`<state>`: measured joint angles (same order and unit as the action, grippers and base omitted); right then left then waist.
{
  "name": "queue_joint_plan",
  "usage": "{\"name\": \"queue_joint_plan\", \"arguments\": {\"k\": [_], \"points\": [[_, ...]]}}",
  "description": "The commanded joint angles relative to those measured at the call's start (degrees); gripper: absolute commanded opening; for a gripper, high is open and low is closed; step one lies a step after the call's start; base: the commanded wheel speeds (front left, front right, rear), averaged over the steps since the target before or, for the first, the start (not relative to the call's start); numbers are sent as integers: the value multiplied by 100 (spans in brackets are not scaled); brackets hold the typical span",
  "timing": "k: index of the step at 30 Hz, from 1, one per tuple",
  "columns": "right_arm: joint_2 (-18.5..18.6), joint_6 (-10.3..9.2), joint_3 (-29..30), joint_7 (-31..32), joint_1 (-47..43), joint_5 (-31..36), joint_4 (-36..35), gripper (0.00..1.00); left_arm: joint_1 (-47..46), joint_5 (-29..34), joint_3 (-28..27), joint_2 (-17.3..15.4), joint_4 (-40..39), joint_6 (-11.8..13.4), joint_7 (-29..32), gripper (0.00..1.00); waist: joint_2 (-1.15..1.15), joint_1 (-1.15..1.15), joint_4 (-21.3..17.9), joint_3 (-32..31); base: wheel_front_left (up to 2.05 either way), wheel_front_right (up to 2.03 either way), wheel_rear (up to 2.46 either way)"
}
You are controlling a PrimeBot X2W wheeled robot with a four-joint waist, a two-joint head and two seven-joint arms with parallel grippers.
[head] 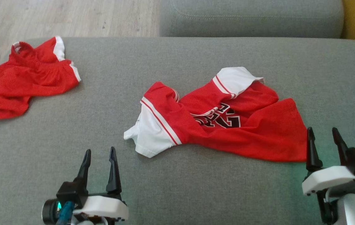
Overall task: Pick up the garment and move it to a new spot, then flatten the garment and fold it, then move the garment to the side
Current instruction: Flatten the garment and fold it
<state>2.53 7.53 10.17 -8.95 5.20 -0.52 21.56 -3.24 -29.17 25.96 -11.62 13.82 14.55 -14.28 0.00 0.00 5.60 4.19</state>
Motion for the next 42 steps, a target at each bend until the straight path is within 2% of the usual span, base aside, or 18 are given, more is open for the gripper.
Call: {"name": "queue_joint_plan", "arguments": {"k": [1,14,31,35,42], "points": [[34,-4,-186,-90,30,-51,-295,100,-158,12,-158,-100,-190,-15,-50,100,0,0,-14,-75,0,0,0],[34,-4,-719,33,-486,-425,-1039,100,23,40,73,-139,-365,-9,126,100,0,0,34,-464,0,0,0],[34,-4,-924,133,-586,-509,-1264,100,44,5,144,-238,-446,28,291,100,0,0,90,-381,0,0,0],[34,-4,-961,150,-509,-475,-1329,100,-239,42,252,-304,-266,-77,568,100,0,0,74,-194,0,0,0],[34,-4,-1110,190,-295,-427,-1427,100,-1060,165,390,-358,553,-248,1021,100,0,0,-118,253,0,0,0]]}}
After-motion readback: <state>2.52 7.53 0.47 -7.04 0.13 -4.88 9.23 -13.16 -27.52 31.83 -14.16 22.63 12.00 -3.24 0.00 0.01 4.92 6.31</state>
